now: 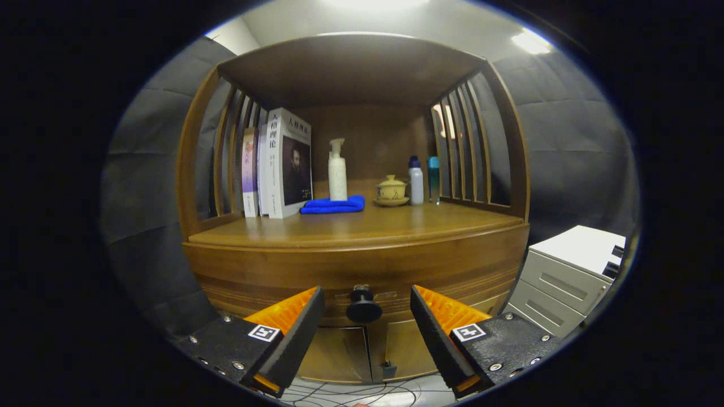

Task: Pull open the drawer, take out the items inside it, and place them on the countertop above the cabinet.

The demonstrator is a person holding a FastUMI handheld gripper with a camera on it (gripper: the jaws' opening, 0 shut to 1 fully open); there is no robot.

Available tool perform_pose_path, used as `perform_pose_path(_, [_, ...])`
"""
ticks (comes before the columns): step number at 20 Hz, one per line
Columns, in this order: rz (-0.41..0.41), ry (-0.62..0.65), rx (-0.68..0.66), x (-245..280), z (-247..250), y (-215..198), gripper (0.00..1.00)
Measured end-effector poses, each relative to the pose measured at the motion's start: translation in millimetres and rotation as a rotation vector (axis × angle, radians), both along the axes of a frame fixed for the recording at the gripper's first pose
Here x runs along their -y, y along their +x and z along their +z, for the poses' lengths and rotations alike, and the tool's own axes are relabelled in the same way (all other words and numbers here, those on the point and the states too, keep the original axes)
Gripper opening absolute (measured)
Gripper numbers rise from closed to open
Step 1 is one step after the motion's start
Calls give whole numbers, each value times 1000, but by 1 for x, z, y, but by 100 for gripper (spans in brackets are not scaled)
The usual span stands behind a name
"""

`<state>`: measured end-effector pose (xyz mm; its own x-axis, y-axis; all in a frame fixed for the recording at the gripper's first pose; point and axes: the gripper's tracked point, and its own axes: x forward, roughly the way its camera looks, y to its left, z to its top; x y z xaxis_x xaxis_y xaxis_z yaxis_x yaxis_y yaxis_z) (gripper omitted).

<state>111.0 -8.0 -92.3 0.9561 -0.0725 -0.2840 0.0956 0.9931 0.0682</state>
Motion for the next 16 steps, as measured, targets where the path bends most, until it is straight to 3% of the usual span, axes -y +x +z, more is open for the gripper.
perform_pose_path(6, [26,-28,-83,-3,-24,13,95])
perform_pose_path(12, [41,-32,-91,-2,-30,26,75])
perform_pose_path(16, [41,-5,-103,2,-35,32,51])
